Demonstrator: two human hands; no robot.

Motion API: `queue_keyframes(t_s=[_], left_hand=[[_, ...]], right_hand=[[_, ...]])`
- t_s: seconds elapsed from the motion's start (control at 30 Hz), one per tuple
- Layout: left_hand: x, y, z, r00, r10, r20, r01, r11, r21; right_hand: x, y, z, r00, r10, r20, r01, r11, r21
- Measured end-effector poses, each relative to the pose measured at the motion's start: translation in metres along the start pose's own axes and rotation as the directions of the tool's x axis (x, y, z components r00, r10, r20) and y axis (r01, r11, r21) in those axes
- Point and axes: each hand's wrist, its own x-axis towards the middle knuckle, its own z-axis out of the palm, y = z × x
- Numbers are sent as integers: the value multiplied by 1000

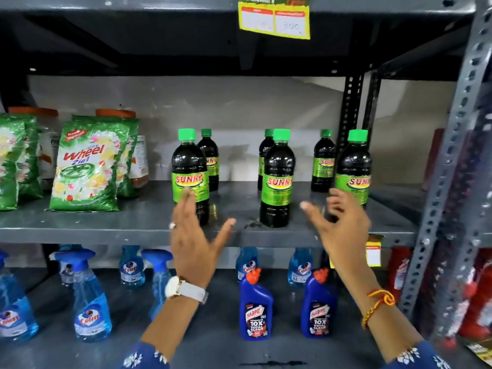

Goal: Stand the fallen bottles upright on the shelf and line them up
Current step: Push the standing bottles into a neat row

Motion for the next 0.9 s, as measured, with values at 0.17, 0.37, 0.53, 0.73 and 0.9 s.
queue_keyframes(t_s=[0.17,0.37,0.53,0.73,0.9], left_hand=[[1,72,45,939,-126,321,153,986,-59],[-11,91,88,894,-360,267,271,908,320],[-13,90,98,913,-363,188,296,904,308],[-12,95,95,899,-387,206,322,902,287],[-13,98,92,909,-369,194,308,908,286]], right_hand=[[39,39,-50,984,117,-136,-122,992,-35],[52,74,-60,888,306,344,-260,950,-172],[50,90,-57,899,252,359,-172,956,-239],[46,91,-57,916,217,337,-154,967,-202],[45,91,-56,926,204,316,-148,970,-193]])
